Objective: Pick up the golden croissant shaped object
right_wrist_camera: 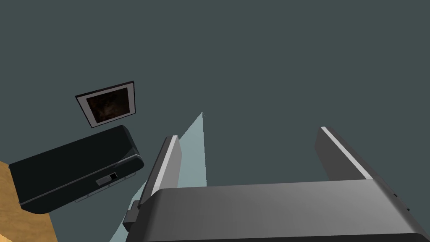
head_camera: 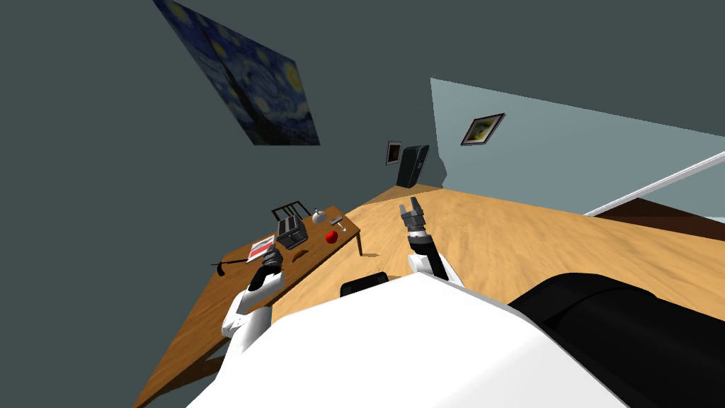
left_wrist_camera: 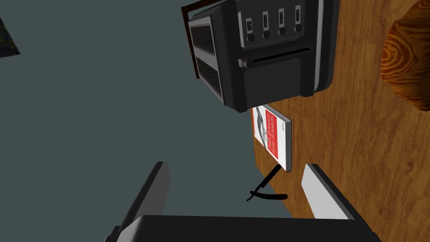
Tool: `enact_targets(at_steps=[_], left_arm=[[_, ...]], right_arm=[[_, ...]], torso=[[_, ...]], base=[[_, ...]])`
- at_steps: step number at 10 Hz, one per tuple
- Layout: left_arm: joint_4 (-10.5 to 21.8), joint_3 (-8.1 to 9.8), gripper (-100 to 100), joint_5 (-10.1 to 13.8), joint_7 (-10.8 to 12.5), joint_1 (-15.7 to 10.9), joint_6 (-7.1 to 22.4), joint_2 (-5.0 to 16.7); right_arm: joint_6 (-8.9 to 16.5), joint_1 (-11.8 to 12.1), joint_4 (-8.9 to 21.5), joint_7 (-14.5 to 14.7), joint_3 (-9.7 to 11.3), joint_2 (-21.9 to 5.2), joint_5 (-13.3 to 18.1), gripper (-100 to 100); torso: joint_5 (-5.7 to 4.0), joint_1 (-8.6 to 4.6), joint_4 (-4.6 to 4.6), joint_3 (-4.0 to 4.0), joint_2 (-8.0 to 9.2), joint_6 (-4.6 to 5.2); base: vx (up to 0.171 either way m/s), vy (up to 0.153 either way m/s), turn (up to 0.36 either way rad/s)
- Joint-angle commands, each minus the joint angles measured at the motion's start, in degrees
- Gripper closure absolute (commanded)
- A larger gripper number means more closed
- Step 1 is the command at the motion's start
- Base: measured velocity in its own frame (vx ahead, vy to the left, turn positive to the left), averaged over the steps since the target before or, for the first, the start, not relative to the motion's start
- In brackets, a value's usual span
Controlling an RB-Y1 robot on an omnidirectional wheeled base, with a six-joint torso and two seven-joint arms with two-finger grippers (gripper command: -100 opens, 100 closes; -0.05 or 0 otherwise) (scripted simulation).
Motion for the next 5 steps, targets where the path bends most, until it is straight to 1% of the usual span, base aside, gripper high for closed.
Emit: enact_targets(at_steps=[1, 2, 3, 4, 5], left_arm=[[2.86, 0.4, -100, 0.68, 0.18, -1.16, 2.86, 0.37], [3.21, 0.4, -100, 0.68, 0.18, -1.16, 3.59, 0.37], [4.53, 0.67, -100, 0.89, 0.17, -2.22, 5.69, 0.3], [5.31, 0.67, -100, 0.89, 0.17, -2.22, 5.69, 0.3], [7.19, 0.9, -100, 1.1, 0.15, -3.23, 7.74, 0.2]], right_arm=[[0.0, 0.0, 0.0, 0.0, 0.0, 0.0, 0.0, 0], [0.0, 0.0, 0.0, 0.0, 0.0, 0.0, 0.0, 0], [0.0, 0.0, 0.0, 0.0, 0.0, 0.0, 0.0, 0], [0.0, 0.0, 0.0, 0.0, 0.0, 0.0, 0.0, 0], [0.0, 0.0, 0.0, 0.0, 0.0, 0.0, 0.0, 0]], torso=[[0.0, 0.0, 0.0, 0.0, 0.0, 0.0], [0.0, 0.03, -0.01, -0.03, -0.05, -0.01], [0.01, 0.05, -0.01, -0.02, -0.03, -0.02], [0.01, 0.07, -0.01, -0.02, -0.04, 0.0], [0.02, 0.07, 0.0, 0.0, 0.0, -0.01]], base=[[0.059, 0.0, -0.052], [0.05, 0.009, -0.013], [0.046, 0.015, -0.018], [0.036, 0.014, -0.015], [0.042, 0.014, -0.031]])
